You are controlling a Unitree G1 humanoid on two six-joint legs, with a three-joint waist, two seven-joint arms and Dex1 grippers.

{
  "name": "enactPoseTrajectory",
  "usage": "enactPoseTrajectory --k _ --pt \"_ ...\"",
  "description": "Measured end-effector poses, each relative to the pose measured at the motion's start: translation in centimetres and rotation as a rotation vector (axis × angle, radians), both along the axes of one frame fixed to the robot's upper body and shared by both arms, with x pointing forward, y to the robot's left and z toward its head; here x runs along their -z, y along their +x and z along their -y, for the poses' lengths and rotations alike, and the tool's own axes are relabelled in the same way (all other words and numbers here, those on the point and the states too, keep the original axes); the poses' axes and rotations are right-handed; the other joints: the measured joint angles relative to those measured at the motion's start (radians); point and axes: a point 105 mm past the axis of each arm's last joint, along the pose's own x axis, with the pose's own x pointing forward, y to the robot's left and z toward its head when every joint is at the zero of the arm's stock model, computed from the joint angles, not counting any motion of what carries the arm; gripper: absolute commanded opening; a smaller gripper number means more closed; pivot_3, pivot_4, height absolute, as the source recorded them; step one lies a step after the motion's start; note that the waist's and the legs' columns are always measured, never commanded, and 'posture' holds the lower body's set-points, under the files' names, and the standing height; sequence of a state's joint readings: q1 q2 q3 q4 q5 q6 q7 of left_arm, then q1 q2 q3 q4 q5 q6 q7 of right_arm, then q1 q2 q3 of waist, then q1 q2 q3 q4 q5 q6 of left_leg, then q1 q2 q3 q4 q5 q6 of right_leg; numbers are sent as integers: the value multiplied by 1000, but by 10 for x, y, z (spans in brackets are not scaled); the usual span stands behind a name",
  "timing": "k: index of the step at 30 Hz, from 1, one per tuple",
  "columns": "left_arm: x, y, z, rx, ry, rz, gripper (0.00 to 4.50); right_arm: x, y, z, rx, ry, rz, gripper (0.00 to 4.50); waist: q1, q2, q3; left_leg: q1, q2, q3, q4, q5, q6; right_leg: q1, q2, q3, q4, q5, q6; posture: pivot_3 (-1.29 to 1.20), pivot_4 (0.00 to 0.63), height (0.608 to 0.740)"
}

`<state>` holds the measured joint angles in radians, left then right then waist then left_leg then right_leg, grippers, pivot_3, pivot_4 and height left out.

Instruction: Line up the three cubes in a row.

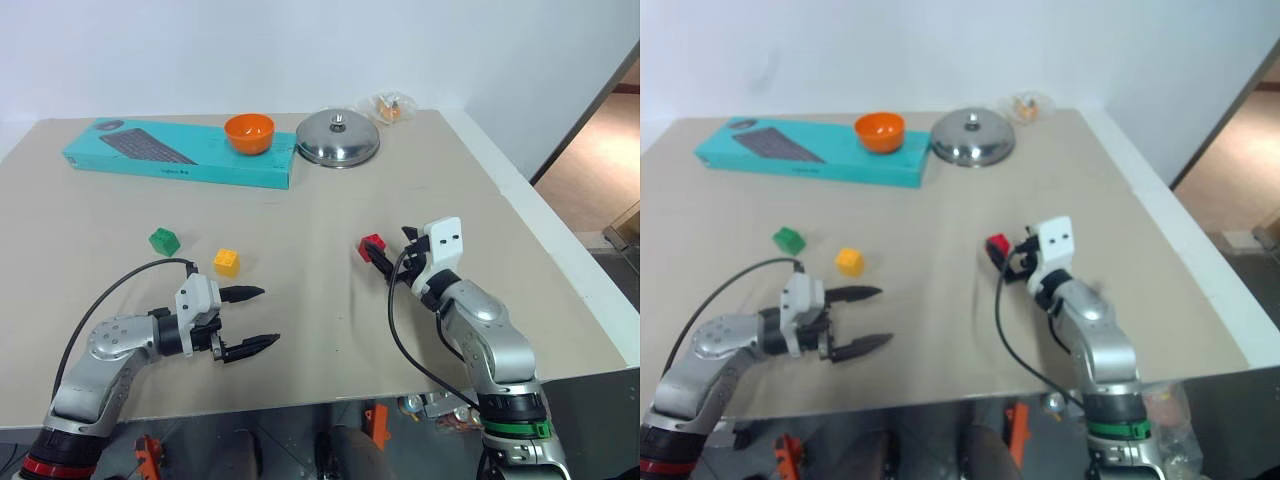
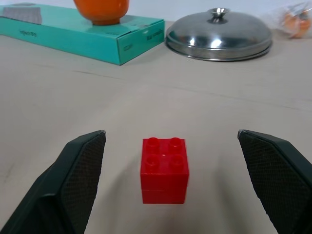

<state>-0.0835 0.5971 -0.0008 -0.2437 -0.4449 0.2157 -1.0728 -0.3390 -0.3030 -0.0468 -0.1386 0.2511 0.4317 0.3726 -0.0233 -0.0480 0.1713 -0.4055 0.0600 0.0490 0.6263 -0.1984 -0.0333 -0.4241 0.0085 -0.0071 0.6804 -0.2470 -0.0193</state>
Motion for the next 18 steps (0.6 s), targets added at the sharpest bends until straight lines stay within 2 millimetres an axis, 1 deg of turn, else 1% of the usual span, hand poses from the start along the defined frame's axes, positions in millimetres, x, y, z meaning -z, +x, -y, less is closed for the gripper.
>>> enactPoseTrajectory --k 5,13,16,17,18 --pt "0 0 0 0 0 -2 4458 2 11 -5 -29 6 -19 4500 0 0 0 0 2 1 0 0 0 0 3 4 0 0 0 0 150 740" --pt "2 0 -1 -16 -1 -8 4458 28 21 -5 -38 19 -117 4500 -1 0 0 0 2 2 0 0 0 -1 3 7 0 0 0 0 150 740" --pt "5 -1 -2 -27 -3 -19 4500 34 25 -6 -36 30 -137 3654 -1 0 0 0 2 2 0 0 0 -1 3 8 0 0 0 0 150 740" --pt "5 0 -2 -31 -4 -21 4500 35 26 -6 -33 36 -142 3186 -1 0 0 0 2 2 0 0 0 -1 3 8 0 0 0 0 150 740" --pt "5 0 -2 -33 -4 -20 4500 36 28 -6 -31 39 -146 2914 -1 0 0 0 2 2 0 0 0 -1 3 8 0 0 0 0 150 740"
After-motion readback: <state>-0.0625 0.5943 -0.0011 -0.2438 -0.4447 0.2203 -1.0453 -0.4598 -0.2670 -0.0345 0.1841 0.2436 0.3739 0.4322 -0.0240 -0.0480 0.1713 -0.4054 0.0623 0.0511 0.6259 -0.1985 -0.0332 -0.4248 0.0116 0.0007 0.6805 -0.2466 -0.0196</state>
